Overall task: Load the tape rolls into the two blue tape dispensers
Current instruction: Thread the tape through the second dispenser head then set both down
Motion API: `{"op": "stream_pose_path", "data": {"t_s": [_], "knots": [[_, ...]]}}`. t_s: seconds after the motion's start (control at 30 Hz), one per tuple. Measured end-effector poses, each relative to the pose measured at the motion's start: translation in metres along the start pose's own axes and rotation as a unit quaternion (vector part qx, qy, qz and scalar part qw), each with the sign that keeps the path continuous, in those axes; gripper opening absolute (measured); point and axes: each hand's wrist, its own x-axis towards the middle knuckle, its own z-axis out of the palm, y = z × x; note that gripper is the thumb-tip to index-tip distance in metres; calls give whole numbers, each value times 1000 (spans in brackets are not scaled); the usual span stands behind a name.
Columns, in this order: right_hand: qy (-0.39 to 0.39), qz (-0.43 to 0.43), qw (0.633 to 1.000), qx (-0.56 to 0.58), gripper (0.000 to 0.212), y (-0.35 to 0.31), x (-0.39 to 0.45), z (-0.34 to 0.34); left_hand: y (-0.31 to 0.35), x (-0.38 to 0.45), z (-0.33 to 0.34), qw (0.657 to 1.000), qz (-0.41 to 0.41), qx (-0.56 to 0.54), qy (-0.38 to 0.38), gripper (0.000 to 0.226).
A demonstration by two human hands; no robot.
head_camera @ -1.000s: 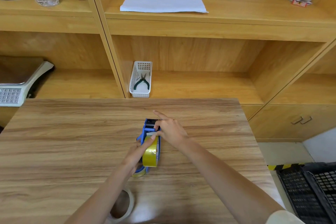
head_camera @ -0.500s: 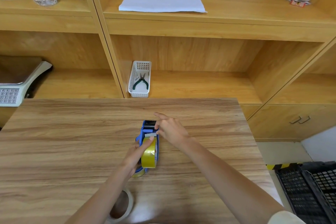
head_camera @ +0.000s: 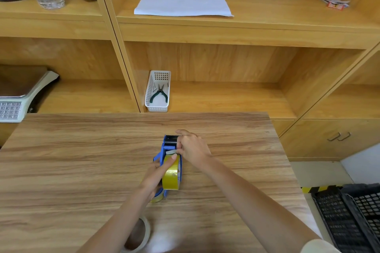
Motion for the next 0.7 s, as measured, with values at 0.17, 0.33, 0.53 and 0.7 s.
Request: {"op": "stream_pose_path", "data": {"t_s": [0.17,0.33,0.53,0.7], "knots": [[-8,-27,996,84,32,13,-1,-2,0,-3,-3,999,-20,-4,-34,57],[12,-40,993,110,23,18,-5,-3,2,-6,-6,997,-20,3,-78,54],[9,-50,988,149,17,25,-6,-4,5,-7,-14,990,-7,70,-126,69],[6,-71,991,113,22,20,-12,-8,8,-6,-23,971,23,201,-125,58]]}}
